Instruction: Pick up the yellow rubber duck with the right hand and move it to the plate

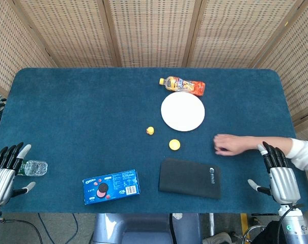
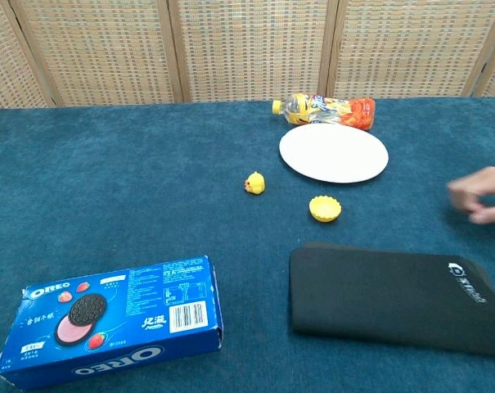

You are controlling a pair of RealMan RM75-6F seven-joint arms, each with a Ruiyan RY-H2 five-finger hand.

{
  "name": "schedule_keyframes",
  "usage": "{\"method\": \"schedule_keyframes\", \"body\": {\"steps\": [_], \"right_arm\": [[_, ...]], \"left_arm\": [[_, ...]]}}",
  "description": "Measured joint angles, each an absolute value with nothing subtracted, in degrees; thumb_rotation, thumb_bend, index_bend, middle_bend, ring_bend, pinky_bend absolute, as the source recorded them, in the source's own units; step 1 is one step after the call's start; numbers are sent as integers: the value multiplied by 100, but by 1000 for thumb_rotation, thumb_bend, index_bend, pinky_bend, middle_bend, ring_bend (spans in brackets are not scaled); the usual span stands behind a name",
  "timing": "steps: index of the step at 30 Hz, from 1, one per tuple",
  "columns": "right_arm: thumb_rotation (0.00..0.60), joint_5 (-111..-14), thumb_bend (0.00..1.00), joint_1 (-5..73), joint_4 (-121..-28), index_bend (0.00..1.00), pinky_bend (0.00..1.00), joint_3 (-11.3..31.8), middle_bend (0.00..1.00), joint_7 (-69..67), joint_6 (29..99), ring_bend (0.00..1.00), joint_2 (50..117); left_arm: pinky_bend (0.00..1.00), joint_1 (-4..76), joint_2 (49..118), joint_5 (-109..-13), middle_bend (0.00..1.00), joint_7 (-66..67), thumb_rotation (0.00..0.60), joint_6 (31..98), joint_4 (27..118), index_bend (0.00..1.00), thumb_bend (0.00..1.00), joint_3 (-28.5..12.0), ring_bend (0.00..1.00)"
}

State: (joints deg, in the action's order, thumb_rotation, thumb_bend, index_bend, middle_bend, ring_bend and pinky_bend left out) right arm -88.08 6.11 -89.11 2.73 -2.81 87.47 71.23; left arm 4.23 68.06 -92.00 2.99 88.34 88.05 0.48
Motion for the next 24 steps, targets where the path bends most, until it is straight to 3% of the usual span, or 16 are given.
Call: {"method": "schedule_keyframes", "body": {"steps": [24], "right_arm": [[600,-8848,69,574,-8954,0,0,338,0,-371,8754,0,7084]], "left_arm": [[0,419,6800,-9198,0,297,600,8860,8807,0,120,22,0]]}}
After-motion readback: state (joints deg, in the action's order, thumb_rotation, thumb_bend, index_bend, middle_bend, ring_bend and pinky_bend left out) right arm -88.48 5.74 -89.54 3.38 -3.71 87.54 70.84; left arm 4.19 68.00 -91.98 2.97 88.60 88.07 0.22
